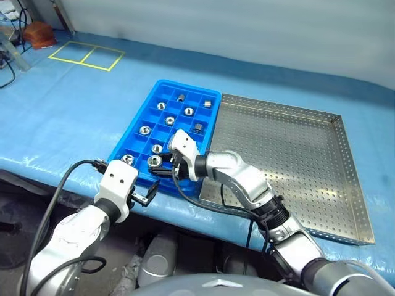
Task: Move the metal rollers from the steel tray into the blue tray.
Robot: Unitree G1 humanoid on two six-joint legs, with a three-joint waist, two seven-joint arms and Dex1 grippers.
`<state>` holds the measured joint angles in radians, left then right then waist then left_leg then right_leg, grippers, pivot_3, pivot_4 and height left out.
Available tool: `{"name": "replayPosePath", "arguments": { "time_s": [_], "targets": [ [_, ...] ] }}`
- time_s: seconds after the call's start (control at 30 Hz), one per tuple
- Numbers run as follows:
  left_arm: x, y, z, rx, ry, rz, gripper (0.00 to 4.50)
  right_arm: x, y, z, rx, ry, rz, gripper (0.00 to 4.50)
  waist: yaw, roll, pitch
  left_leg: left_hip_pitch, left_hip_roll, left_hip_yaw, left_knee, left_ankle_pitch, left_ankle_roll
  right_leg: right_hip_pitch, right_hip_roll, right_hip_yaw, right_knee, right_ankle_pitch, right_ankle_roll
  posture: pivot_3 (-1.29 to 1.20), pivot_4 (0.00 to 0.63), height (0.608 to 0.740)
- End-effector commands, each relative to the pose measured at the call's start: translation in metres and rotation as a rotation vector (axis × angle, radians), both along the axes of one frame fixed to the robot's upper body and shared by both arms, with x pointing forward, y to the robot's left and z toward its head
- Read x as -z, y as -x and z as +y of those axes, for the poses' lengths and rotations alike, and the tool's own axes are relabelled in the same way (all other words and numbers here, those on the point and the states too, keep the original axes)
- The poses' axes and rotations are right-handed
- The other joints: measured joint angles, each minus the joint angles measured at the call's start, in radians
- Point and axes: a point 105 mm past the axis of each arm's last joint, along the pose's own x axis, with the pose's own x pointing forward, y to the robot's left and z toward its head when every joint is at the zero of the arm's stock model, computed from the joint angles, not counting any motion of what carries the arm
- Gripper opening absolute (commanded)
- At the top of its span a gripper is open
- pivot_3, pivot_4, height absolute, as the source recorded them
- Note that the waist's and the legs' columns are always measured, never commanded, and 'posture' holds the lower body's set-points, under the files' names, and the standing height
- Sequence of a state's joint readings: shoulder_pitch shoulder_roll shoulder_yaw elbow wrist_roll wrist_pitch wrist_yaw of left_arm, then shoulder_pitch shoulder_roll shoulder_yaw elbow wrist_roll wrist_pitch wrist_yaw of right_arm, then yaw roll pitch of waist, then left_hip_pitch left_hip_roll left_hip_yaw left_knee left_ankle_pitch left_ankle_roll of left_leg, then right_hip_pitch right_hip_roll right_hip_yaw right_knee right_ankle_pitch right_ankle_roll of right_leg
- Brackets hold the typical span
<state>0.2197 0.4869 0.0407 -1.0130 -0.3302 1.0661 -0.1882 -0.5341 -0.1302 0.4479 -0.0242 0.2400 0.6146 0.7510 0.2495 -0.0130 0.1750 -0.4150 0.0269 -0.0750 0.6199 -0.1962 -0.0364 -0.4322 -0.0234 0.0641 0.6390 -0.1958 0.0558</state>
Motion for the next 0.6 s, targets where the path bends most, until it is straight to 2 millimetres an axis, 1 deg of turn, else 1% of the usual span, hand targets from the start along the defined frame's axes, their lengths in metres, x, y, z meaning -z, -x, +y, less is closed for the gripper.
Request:
{"name": "replayPosePath", "arguments": {
  "time_s": [0.03,0.13,0.3,0.6],
  "targets": [
    [-0.008,0.002,-0.004,0.017,-0.005,-0.037,4.50,-0.007,-0.005,0.001,0.021,-0.011,-0.043,1.73,0.011,0.000,0.000,0.000,0.000,0.000,0.000,0.000,-0.001,0.000,0.000,0.000,0.000,0.000,0.000,0.52,0.150,0.740],
    [-0.008,0.001,-0.004,0.016,-0.008,-0.035,4.50,-0.004,-0.011,-0.004,0.055,0.011,-0.049,1.73,0.026,0.000,0.000,0.000,0.000,0.000,0.000,-0.001,-0.002,0.000,0.000,0.000,0.000,-0.001,0.000,0.51,0.150,0.740],
    [-0.008,0.001,-0.005,0.024,-0.014,-0.031,4.50,-0.006,-0.015,-0.010,0.071,0.013,-0.059,1.73,0.045,0.000,0.000,-0.001,0.001,0.001,0.000,-0.003,-0.005,-0.001,0.000,0.000,-0.001,-0.001,0.000,0.50,0.150,0.740],
    [-0.008,-0.001,-0.005,0.027,-0.030,-0.026,4.50,-0.003,-0.014,-0.015,0.081,0.037,-0.067,1.73,0.058,0.000,0.000,-0.001,0.001,0.001,0.000,-0.003,-0.005,-0.001,0.001,0.000,-0.002,-0.001,0.000,0.48,0.150,0.740]
  ]
}}
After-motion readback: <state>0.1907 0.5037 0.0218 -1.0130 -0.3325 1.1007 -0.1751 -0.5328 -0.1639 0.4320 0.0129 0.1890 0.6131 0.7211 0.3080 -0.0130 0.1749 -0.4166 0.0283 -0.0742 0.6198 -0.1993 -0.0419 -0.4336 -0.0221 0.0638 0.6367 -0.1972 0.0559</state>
